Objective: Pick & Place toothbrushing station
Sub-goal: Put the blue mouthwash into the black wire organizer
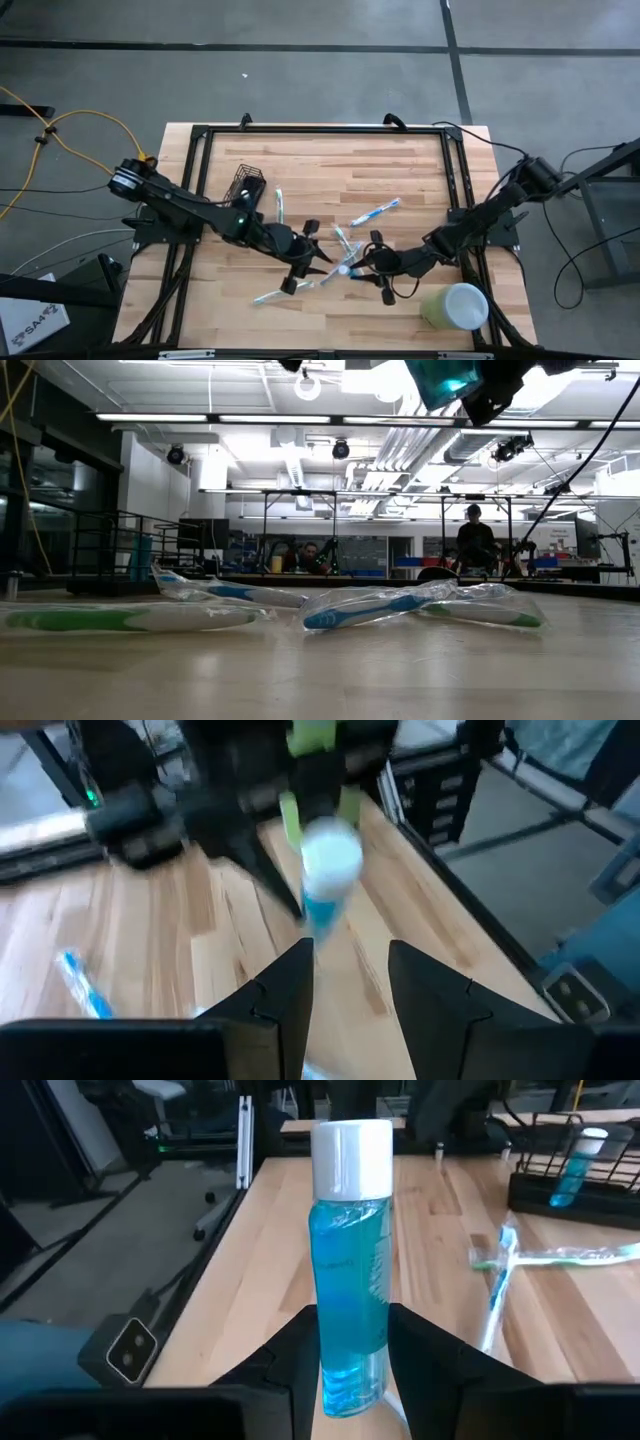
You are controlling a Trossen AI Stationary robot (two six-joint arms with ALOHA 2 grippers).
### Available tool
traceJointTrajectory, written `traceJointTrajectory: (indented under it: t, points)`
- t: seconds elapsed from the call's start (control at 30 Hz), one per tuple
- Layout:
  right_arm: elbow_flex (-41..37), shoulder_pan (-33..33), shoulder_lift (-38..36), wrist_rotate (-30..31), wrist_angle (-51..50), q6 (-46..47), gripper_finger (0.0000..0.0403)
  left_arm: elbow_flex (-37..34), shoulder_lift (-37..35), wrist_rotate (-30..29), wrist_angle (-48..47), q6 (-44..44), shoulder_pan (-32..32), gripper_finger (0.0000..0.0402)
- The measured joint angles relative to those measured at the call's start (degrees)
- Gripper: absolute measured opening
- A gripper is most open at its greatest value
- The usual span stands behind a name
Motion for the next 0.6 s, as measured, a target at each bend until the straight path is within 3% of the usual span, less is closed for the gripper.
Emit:
traceJointTrajectory:
  t: [0.6]
  points:
    - [0.02,0.00,7.05,-1.06,9.29,-0.01,0.0105,-0.14,1.41,-0.79,-0.43,-0.02,-0.45,0.0127]
